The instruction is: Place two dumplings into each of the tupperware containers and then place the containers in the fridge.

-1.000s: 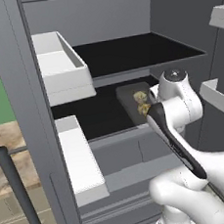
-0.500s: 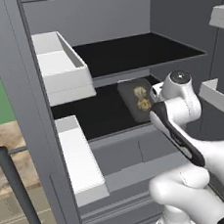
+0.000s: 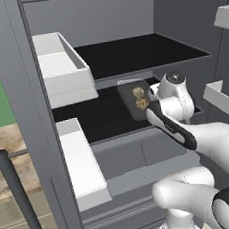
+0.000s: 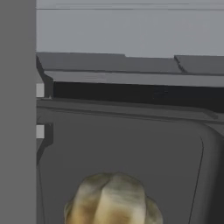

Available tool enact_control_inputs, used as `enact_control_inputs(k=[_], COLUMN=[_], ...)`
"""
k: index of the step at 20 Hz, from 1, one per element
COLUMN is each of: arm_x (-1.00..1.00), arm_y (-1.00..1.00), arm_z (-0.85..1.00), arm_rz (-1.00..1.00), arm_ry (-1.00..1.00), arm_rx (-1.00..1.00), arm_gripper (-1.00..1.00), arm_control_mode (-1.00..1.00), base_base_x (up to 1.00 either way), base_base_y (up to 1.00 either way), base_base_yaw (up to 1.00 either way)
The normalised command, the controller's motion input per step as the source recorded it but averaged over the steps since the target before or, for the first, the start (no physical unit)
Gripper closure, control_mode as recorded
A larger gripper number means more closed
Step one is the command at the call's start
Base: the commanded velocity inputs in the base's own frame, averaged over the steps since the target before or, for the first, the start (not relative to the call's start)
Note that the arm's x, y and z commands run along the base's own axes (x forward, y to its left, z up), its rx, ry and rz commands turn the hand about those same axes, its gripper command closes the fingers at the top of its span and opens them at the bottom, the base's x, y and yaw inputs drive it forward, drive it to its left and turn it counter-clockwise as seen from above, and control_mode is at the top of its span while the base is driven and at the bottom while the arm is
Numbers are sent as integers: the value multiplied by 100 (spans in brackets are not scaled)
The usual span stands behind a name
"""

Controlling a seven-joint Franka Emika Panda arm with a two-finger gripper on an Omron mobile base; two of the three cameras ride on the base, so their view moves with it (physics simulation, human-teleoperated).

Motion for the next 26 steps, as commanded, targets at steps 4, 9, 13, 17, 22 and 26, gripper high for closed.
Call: enact_control_inputs(k=[4,9,13,17,22,26], arm_x=[23,29,36,24,29,27], arm_y=[-1,-4,-19,-8,0,0], arm_z=[-40,-42,-1,0,0,6], arm_rz=[0,0,0,0,0,0], arm_ry=[-6,-9,-4,-7,-3,-9], arm_rx=[2,3,9,2,0,0], arm_gripper=[100,100,100,100,-100,-100], arm_control_mode=[-100,-100,-100,-100,-100,-100], base_base_x=[0,0,0,0,0,0], base_base_y=[0,0,0,0,0,0], base_base_yaw=[0,0,0,0,0,0])
